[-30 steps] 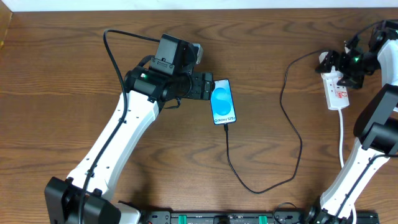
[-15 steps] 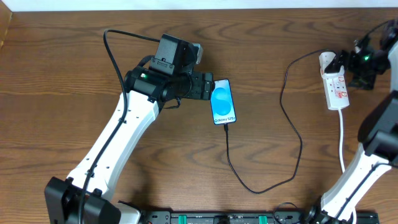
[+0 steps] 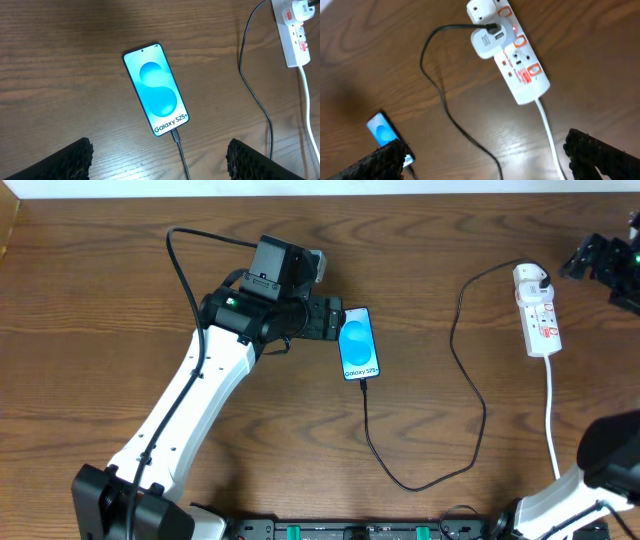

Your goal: Plug charger to phone and switch on socket

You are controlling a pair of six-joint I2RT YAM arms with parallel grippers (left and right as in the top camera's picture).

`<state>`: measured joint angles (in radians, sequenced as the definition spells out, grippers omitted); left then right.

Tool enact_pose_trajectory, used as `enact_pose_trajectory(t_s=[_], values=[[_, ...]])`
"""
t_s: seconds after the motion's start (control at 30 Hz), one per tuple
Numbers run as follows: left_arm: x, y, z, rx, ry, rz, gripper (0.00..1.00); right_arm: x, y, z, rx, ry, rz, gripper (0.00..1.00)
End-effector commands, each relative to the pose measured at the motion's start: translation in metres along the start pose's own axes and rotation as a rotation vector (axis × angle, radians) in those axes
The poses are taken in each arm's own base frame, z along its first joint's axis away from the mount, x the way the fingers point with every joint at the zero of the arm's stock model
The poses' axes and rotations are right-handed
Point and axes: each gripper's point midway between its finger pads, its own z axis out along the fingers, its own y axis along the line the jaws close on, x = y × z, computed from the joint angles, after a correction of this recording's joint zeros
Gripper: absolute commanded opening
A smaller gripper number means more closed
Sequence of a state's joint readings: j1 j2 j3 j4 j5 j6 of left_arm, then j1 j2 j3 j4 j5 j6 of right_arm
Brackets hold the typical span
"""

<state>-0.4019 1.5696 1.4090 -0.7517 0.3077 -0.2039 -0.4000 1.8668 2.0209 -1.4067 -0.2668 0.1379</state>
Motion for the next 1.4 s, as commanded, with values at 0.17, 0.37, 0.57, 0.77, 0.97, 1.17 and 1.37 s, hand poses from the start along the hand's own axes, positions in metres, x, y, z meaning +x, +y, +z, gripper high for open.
enact_pose_trajectory(t_s=[0.17,0.37,0.57,0.77,0.97,1.17,1.37], values=[[-0.005,0.002,-0.005,-0.011,-0.021,0.021,0.86,0.006,0.012,-0.055,-0.007,-0.123,0.015,0.99],[-0.005,0.002,-0.005,-0.011,-0.020,0.021,0.86,0.007,0.013,-0.056,-0.007,-0.127,0.013,0.99],[-0.005,0.002,-0.005,-0.011,-0.020,0.021,0.86,0.007,0.013,-0.056,-0.007,-0.126,0.014,0.99],[-0.005,0.002,-0.005,-0.011,-0.020,0.021,0.86,0.007,0.013,-0.056,-0.007,-0.126,0.014,0.99],[-0.005,0.002,-0.005,-0.011,-0.021,0.021,0.86,0.007,0.013,-0.056,-0.007,-0.126,0.014,0.99],[-0.005,0.002,-0.005,-0.011,-0.020,0.021,0.86,0.007,0.013,-0.056,-0.007,-0.126,0.014,0.99],[-0.005,0.002,-0.005,-0.011,-0.020,0.021,0.86,0.007,0.013,-0.056,-0.007,-0.126,0.014,0.99]])
